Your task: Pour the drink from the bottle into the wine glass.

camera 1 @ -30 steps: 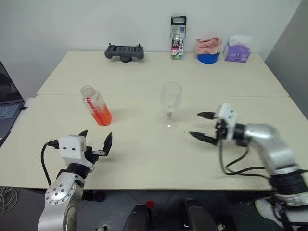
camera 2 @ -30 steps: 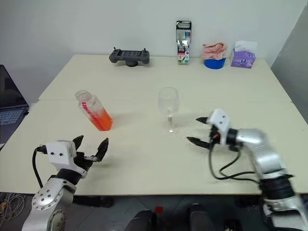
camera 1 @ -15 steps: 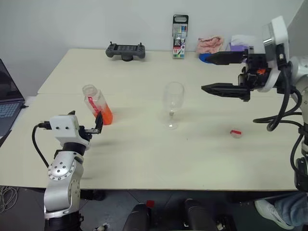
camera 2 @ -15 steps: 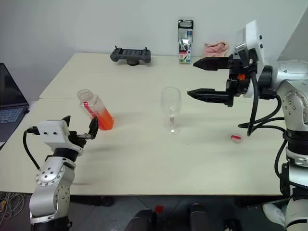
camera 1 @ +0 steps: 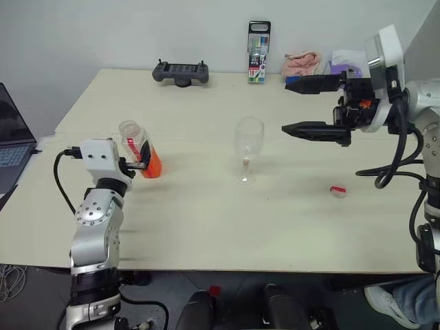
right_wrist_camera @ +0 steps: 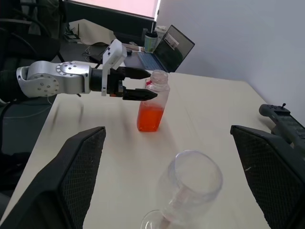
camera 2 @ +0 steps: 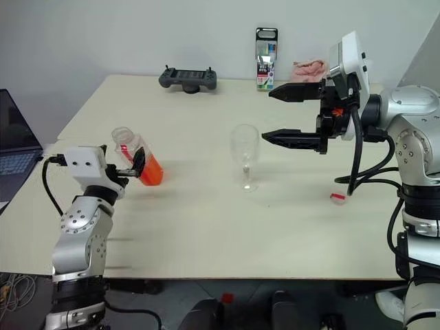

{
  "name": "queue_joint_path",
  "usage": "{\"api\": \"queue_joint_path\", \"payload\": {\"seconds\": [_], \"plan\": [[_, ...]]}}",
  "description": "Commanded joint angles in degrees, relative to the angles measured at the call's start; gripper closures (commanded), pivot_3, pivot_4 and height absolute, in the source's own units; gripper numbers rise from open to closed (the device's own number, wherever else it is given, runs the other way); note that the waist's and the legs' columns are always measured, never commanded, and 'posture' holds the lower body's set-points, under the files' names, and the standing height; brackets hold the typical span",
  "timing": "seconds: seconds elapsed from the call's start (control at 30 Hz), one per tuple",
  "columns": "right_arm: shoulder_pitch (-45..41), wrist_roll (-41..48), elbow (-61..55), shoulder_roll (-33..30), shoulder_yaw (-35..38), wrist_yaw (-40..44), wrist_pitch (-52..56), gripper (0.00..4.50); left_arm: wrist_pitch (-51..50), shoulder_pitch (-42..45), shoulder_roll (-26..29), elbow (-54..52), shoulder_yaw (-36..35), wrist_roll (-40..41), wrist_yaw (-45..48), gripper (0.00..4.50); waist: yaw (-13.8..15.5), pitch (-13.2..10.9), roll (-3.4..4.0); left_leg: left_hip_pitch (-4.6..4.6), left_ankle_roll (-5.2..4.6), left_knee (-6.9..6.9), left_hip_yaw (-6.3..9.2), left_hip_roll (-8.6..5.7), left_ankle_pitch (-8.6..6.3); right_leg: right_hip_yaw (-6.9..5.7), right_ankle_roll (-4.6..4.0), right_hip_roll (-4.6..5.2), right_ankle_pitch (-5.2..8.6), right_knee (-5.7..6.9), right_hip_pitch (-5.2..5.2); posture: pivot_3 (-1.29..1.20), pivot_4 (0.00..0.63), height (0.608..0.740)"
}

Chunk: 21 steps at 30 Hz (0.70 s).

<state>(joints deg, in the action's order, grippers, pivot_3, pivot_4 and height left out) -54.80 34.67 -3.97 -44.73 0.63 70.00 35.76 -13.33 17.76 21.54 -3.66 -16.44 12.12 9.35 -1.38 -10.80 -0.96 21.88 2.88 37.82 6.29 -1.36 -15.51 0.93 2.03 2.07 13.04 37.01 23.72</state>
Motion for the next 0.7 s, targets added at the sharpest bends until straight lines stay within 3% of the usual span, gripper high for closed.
{"api": "queue_joint_path", "payload": {"seconds": [0.03, 0.47, 0.57, 0.7], "plan": [[-0.03, 0.70, -2.27, -0.40, 1.14, -0.15, 0.12, 0.04, 1.68, 2.75, 0.06, 1.46, 0.47, -1.49, -0.99, 0.00, 0.03, 0.00, 0.00, 0.00, 0.00, 0.00, 0.00, 0.00, 0.00, 0.00, 0.00, 0.00, 0.00, 0.00, 0.00, 0.00, 0.150, 0.740], [0.89, 1.25, -4.35, 0.05, 1.33, -2.24, 2.08, 0.04, 5.77, 8.00, -0.54, 9.63, 1.54, -3.25, -2.07, 0.00, 0.10, 0.00, 0.00, 0.02, 0.00, 0.00, 0.02, 0.00, 0.00, -0.01, 0.00, 0.02, -0.01, 0.02, 0.04, 0.00, 0.150, 0.740], [0.97, 1.24, -4.55, 0.27, 1.44, -2.95, 2.38, 0.00, 6.43, 8.06, -0.72, 9.83, 1.62, -3.05, -1.72, 0.54, 0.09, 0.00, 0.00, 0.02, 0.00, 0.00, 0.00, 0.00, 0.00, 0.01, 0.00, 0.02, -0.01, 0.02, 0.04, 0.00, 0.150, 0.740], [1.20, 1.31, -4.86, 0.46, 1.48, -3.87, 2.55, 0.00, 6.74, 8.45, -0.73, 10.66, 1.39, -3.11, -1.71, 1.76, 0.10, 0.00, 0.00, 0.02, 0.00, 0.00, 0.01, 0.00, 0.00, 0.00, 0.00, 0.01, -0.01, 0.03, 0.04, 0.00, 0.150, 0.740]]}}
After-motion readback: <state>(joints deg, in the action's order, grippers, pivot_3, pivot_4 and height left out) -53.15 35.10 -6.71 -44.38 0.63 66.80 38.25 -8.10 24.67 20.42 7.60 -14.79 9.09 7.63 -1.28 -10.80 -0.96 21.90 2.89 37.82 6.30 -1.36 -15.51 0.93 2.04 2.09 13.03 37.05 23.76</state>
